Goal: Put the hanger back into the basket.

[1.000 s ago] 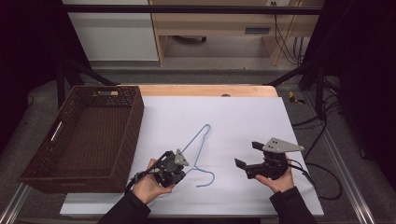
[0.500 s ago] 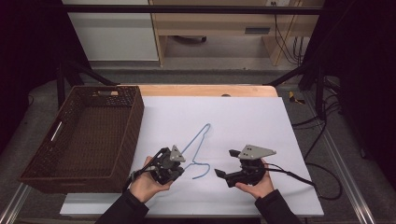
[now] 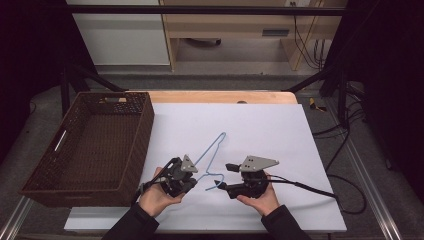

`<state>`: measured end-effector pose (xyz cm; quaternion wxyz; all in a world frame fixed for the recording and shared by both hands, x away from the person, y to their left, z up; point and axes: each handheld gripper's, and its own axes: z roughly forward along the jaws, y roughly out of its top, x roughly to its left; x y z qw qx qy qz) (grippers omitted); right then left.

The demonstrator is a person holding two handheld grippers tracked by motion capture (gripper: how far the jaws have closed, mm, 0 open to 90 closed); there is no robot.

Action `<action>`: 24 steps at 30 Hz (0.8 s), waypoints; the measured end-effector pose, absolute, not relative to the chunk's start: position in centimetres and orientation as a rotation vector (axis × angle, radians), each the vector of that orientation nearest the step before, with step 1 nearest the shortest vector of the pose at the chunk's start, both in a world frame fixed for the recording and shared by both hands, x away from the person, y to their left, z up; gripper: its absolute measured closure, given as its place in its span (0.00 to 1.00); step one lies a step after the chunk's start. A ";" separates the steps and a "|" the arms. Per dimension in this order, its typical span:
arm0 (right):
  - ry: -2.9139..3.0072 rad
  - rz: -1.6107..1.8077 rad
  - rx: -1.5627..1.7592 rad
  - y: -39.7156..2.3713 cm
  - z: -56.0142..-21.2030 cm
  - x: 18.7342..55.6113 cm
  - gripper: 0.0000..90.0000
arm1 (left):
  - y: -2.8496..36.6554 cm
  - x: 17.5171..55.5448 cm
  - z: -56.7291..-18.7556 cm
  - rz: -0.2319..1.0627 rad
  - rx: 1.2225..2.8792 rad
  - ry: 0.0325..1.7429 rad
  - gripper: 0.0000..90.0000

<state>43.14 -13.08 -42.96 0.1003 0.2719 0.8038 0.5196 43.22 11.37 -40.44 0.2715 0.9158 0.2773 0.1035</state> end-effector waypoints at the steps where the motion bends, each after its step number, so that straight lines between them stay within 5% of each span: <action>1: 2.370 1.539 0.801 -13.0 -43.0 43.1 0.36 | 11.4 43.2 -40.4 0.278 2.467 0.747 0.97; 8: 2.389 1.525 0.755 -12.2 -43.2 43.2 0.45 | 11.2 43.2 -40.5 0.281 2.463 0.749 0.97; 24: 2.429 1.543 0.679 -11.6 -43.5 43.3 0.87 | 10.9 43.3 -40.9 0.252 2.484 0.737 0.97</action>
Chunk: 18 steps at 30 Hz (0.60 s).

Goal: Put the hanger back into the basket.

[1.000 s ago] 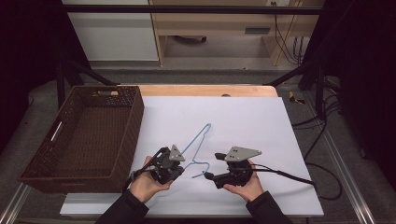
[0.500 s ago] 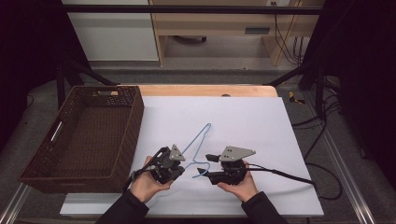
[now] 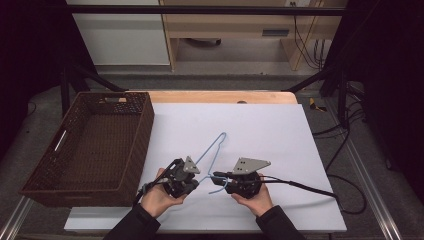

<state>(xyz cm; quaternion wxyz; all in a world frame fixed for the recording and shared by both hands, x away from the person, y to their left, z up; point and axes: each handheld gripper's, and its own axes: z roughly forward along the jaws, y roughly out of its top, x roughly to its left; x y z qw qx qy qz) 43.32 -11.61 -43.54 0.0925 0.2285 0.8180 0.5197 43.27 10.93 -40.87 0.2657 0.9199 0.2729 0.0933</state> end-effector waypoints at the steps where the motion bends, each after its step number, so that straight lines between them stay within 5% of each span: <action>1: 2.425 1.540 0.675 -11.6 -43.5 43.3 0.90 | 10.9 43.3 -40.9 0.252 2.484 0.737 0.97; 11: 2.403 1.513 0.691 -11.7 -43.4 43.2 0.94 | 10.9 43.2 -40.9 0.263 2.482 0.736 0.94; 18: 2.393 1.510 0.704 -11.8 -43.3 43.2 0.94 | 10.8 42.8 -40.9 0.288 2.489 0.753 0.68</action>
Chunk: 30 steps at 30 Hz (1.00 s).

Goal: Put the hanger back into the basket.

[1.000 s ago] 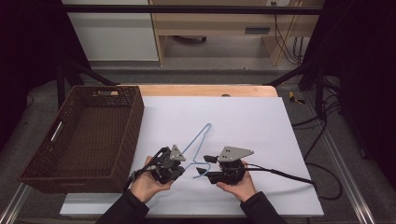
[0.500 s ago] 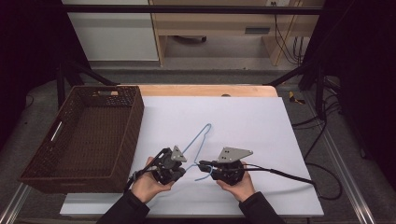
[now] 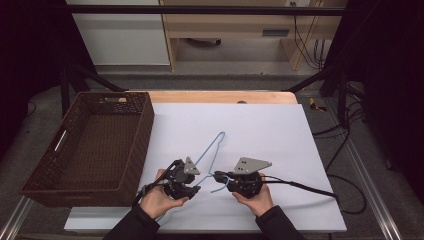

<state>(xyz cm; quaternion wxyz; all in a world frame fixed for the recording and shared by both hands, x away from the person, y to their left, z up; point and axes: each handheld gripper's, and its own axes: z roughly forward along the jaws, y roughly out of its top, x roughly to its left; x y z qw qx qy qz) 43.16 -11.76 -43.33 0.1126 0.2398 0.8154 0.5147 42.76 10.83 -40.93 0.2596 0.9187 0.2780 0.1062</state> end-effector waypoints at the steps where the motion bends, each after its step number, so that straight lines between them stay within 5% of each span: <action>1: 2.393 1.511 0.702 -11.8 -43.3 43.2 0.94 | 10.8 42.7 -41.0 0.297 2.499 0.753 0.65; 6: 2.396 1.514 0.702 -11.8 -43.3 43.1 0.94 | 10.8 42.7 -41.6 0.298 2.527 0.765 0.68; 18: 2.399 1.520 0.707 -11.8 -43.2 43.1 0.94 | 10.1 42.7 -42.1 0.290 2.510 0.759 0.94; 25: 2.400 1.529 0.717 -11.8 -43.2 43.2 0.92 | 9.9 42.5 -42.1 0.348 2.497 0.781 0.97; 30: 2.393 1.521 0.724 -11.8 -43.3 43.1 0.78 | 9.9 42.3 -41.8 0.398 2.489 0.793 0.97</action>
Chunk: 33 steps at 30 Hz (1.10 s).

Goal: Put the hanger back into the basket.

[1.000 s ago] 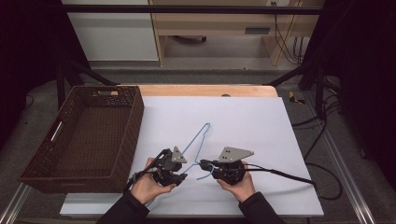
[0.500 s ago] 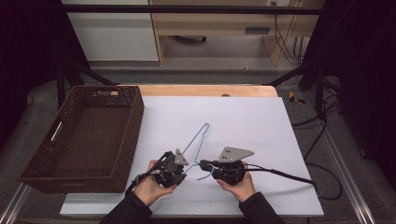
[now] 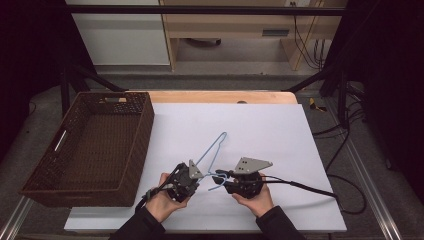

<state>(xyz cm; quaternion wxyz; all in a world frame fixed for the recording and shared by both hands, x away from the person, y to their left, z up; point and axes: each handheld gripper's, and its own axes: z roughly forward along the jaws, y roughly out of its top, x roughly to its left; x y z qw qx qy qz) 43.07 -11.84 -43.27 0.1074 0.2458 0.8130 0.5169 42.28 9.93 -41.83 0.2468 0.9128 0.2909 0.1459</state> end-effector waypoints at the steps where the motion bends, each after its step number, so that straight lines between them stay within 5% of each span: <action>1: 2.392 1.508 0.724 -11.9 -43.3 43.0 0.75 | 10.0 42.2 -41.8 0.412 2.482 0.791 0.97; 33: 2.191 1.487 0.985 -21.6 -41.5 43.7 0.21 | 13.0 42.2 -37.1 0.384 2.332 0.744 0.97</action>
